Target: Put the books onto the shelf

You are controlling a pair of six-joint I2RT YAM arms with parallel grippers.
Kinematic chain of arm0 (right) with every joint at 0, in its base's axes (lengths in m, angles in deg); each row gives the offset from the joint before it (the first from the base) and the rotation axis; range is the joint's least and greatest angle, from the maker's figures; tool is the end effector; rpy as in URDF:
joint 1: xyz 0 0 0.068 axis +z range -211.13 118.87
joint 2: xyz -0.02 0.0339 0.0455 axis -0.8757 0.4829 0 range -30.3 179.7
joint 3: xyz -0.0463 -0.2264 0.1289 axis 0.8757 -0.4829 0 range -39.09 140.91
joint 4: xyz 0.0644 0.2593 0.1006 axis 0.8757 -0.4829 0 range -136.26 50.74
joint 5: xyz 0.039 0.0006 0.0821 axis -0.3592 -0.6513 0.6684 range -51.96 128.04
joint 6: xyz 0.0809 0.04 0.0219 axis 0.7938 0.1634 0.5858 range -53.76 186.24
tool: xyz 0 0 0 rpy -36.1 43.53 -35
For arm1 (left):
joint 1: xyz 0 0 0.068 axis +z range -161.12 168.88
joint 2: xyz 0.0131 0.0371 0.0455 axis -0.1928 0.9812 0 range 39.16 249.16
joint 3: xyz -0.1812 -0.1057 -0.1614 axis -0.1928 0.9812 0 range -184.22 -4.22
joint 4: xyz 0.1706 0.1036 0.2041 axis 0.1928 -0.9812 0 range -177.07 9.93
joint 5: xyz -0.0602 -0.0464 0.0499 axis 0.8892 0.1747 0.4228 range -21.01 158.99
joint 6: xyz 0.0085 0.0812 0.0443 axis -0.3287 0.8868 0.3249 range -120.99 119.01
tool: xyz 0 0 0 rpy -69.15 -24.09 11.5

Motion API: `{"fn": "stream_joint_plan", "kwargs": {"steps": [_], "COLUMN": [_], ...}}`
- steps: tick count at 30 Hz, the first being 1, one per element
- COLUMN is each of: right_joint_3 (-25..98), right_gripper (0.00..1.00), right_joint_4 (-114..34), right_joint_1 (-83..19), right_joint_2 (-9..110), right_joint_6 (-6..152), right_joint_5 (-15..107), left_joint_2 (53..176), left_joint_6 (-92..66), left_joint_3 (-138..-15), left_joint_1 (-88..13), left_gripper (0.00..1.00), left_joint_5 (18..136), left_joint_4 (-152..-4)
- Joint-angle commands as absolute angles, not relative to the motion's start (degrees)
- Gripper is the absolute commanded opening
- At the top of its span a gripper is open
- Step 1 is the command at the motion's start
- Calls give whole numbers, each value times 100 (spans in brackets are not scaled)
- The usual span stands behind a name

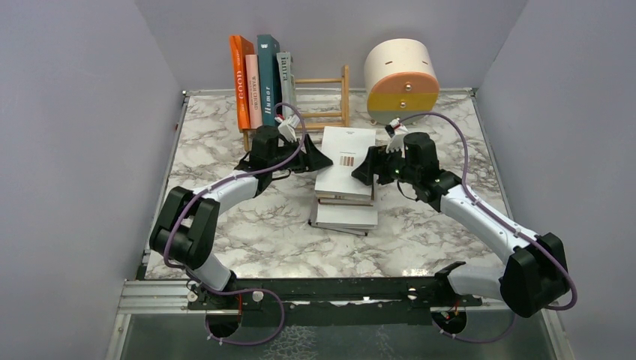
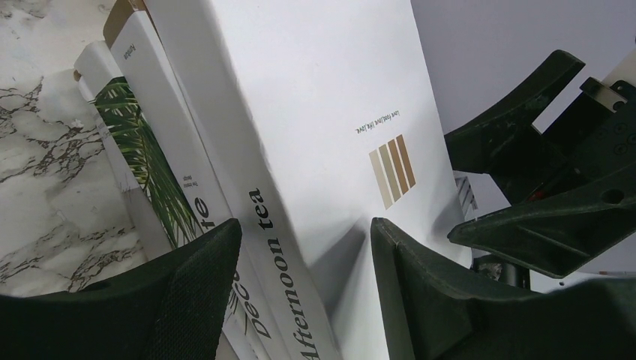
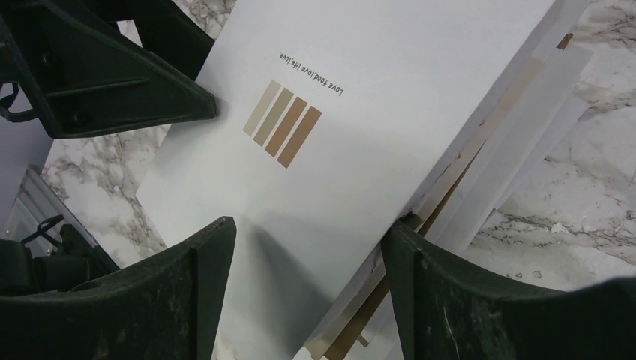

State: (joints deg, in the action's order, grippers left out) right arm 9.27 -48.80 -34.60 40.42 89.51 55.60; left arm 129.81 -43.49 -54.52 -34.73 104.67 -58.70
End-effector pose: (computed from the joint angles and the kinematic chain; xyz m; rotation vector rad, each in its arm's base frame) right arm 0.2922 0.1740 0.2260 -0.2521 2.2007 0.8253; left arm 0.3488 -0.2058 0.1936 0.1267 2.0782 -1.3373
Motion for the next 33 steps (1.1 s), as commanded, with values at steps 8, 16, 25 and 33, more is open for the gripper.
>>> {"fn": "stream_joint_plan", "kwargs": {"steps": [8, 16, 25, 33], "right_joint_3": [918, 856, 820, 909], "right_gripper": [69, 69, 68, 68], "right_joint_4": [-4149, -4092, -4050, -4021], "right_joint_1": [-3434, -3432, -3432, -3360], "right_joint_2": [4202, 4266, 4330, 4399], "right_joint_6": [8936, 8915, 8896, 8932], "right_joint_5": [6045, 6010, 6028, 6090], "left_joint_2": [13236, 13237, 13438, 13628], "left_joint_6": [-4884, -5148, -5697, -6040], "left_joint_3": [-5183, -4976, -4845, -4842], "left_joint_1": [-3469, -3267, -3223, -3229], "left_gripper": [57, 57, 62, 62], "left_joint_5": [11342, 11564, 11950, 12124], "left_joint_4": [-4876, -4455, -3525, -2954]}}
